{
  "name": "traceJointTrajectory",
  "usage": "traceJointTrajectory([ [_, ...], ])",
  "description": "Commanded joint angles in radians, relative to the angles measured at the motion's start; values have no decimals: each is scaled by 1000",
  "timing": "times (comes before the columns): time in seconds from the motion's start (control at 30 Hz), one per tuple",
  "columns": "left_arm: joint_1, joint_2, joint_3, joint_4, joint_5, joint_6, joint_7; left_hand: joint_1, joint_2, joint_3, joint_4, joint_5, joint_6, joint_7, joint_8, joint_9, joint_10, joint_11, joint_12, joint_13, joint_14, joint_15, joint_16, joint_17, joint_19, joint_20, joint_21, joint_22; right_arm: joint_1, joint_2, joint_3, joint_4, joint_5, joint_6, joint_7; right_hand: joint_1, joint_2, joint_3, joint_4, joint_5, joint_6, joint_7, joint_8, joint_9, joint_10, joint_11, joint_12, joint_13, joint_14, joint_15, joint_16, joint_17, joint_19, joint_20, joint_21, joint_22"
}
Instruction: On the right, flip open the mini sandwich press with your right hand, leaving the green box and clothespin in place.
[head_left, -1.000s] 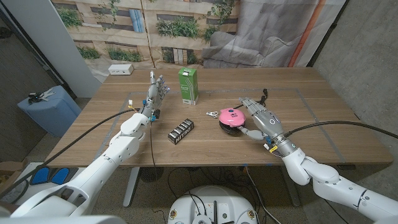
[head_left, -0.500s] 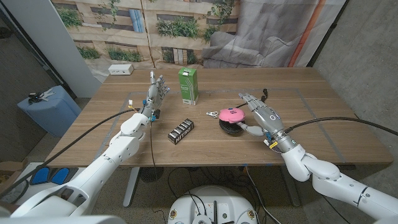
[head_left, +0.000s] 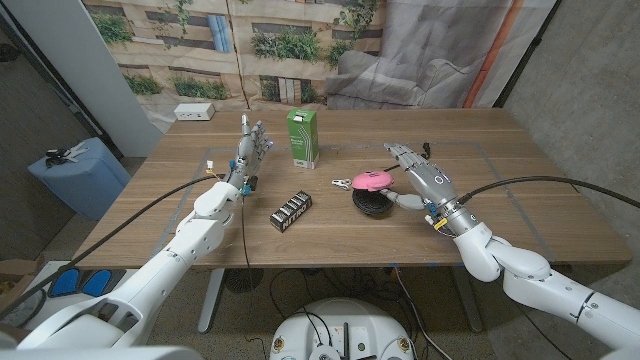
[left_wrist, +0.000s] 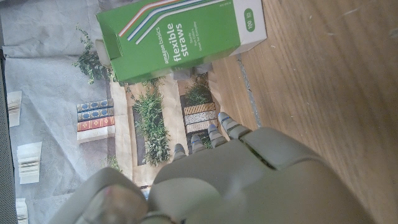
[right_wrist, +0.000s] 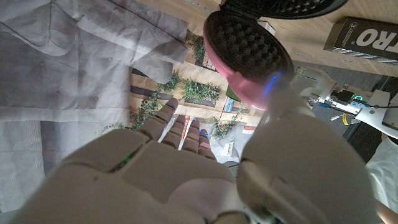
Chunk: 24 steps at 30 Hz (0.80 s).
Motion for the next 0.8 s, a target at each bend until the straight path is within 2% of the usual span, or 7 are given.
traceJointTrajectory([
  [0.03,0,0,0,0,0,0,0,0,52,-7,1,5,-34,-8,5,5,-6,-1,3,2,-8,-37,7,3,3,-3,6,3,6,-2,33,-15,43,34,48,-5,3,2,7,-3,7,-1,-1,5,10,3,2,5,7,1,3,2,10,-9,2,0],
  [0.37,0,0,0,0,0,0,0,0,52,-7,1,5,-34,-8,5,5,-6,-1,3,2,-8,-37,7,3,3,-3,6,3,21,-3,48,-12,54,68,75,-12,7,-3,10,-1,9,-2,-5,5,16,4,2,5,9,2,3,3,13,-5,2,0],
  [0.8,0,0,0,0,0,0,0,0,52,-7,1,5,-34,-8,5,5,-7,0,3,2,-7,-37,7,3,3,-4,6,3,47,28,51,2,79,76,124,-20,13,-8,14,0,7,-4,-11,5,23,4,2,5,11,7,3,3,15,2,1,1],
])
